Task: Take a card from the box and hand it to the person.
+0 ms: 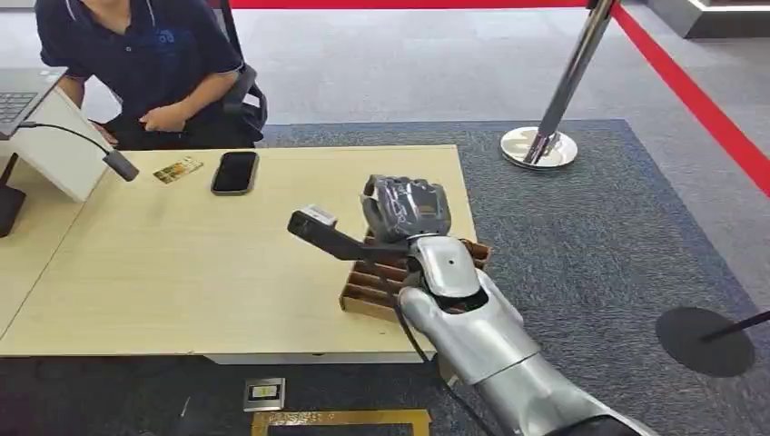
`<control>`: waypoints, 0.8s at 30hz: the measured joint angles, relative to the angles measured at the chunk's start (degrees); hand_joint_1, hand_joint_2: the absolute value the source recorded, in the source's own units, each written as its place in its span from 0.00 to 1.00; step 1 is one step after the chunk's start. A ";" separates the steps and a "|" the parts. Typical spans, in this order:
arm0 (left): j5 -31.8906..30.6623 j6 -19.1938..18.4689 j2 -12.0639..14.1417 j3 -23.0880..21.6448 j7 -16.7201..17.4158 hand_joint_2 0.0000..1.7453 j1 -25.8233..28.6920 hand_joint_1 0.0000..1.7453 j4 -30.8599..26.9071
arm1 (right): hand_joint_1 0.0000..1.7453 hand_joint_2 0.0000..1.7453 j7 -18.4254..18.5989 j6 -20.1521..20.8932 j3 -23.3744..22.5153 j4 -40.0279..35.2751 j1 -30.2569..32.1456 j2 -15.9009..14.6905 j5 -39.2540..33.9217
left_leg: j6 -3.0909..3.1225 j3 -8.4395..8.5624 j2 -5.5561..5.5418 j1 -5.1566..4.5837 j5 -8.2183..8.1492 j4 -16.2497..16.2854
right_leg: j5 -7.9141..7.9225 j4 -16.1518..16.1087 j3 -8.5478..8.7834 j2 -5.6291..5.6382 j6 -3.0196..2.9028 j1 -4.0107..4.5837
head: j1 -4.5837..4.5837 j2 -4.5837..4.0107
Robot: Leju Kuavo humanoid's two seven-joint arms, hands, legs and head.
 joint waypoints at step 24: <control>-0.31 -0.13 -0.02 -0.61 -0.70 0.00 -0.09 0.00 0.00 | 0.90 1.00 3.06 -2.84 17.04 10.69 -12.29 4.72 -9.44 | -0.01 0.00 0.01 0.02 0.07 0.00 | 0.05 0.01 0.00 0.00 -0.02 0.01 | -0.02 0.00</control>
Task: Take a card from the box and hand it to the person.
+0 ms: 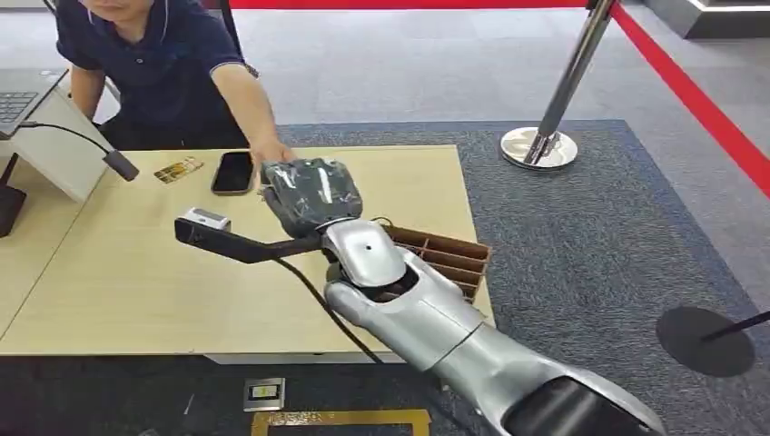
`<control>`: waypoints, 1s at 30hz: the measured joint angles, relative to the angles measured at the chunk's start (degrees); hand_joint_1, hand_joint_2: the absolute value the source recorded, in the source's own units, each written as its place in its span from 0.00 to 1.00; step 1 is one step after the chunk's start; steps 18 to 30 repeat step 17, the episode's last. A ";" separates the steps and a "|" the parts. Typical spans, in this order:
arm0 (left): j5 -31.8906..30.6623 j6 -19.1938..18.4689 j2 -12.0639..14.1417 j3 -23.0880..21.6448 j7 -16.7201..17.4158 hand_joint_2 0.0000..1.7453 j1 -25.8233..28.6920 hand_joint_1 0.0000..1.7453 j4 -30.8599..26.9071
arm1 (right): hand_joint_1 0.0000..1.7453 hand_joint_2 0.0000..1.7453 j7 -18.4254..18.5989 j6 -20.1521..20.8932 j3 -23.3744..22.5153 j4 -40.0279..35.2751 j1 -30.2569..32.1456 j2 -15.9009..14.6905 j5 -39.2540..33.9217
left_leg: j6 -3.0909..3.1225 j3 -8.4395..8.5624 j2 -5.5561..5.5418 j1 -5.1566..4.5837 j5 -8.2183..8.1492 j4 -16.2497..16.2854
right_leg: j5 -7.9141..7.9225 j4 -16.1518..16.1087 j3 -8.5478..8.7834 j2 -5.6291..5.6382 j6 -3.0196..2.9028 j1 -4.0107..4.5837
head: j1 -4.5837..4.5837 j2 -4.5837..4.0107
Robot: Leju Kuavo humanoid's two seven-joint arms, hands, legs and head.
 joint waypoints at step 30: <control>0.59 0.04 -0.11 0.00 -0.02 0.00 0.01 0.00 0.02 | 0.00 1.00 3.52 -2.05 9.55 5.99 -1.16 0.00 -1.81 | 0.00 0.00 0.00 0.00 0.01 0.00 | 0.04 -0.01 0.00 0.00 0.00 0.00 | 0.00 0.00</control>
